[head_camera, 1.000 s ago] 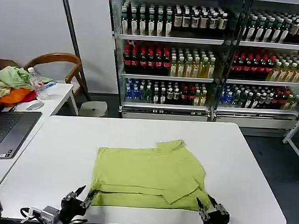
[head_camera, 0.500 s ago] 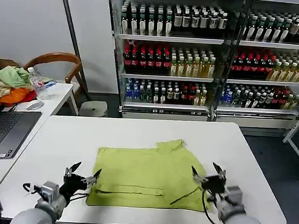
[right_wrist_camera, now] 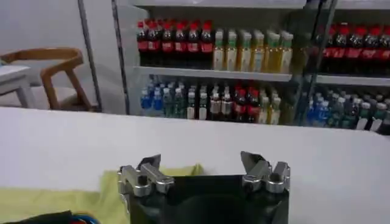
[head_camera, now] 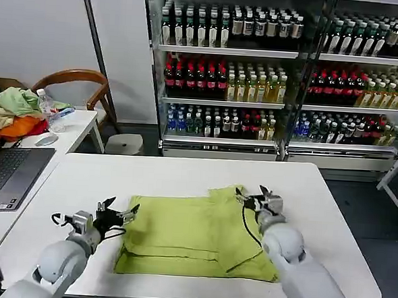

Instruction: Fold and organize the clothes.

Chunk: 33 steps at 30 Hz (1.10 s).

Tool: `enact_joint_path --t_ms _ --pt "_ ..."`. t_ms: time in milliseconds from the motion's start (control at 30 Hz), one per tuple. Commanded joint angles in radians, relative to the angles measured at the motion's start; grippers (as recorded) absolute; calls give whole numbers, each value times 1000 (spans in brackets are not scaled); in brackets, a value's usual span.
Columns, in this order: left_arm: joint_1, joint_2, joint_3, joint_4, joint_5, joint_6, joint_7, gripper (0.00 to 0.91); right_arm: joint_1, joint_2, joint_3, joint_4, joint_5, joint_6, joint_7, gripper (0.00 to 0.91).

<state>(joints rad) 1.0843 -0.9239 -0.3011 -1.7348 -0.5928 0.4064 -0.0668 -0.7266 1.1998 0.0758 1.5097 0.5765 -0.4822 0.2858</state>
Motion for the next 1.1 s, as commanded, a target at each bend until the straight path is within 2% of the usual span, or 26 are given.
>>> enact_joint_path --t_ms 33,433,600,633,667,700,767,1100 --pt "-179 3 79 211 -26 -4 12 907 142 86 -48 -215 16 13 5 907" --pt "-222 -31 125 278 -40 -8 35 907 123 95 -38 -239 24 10 17 907" --pt "-211 -37 129 252 -56 -4 29 907 115 93 -36 -240 43 10 19 907" --pt "-210 -40 131 251 -56 0 28 746 117 93 -38 -238 48 9 24 856" --pt "-209 -43 131 250 -56 2 28 423 118 94 -38 -238 50 9 25 695" --pt "-208 -45 130 250 -57 14 29 40 120 93 -39 -237 55 9 28 272" --pt "-203 -47 132 246 -67 15 30 40 122 91 -40 -231 71 6 34 0" --pt "-205 -59 142 249 -83 10 51 50 117 84 -38 -217 95 2 26 0"
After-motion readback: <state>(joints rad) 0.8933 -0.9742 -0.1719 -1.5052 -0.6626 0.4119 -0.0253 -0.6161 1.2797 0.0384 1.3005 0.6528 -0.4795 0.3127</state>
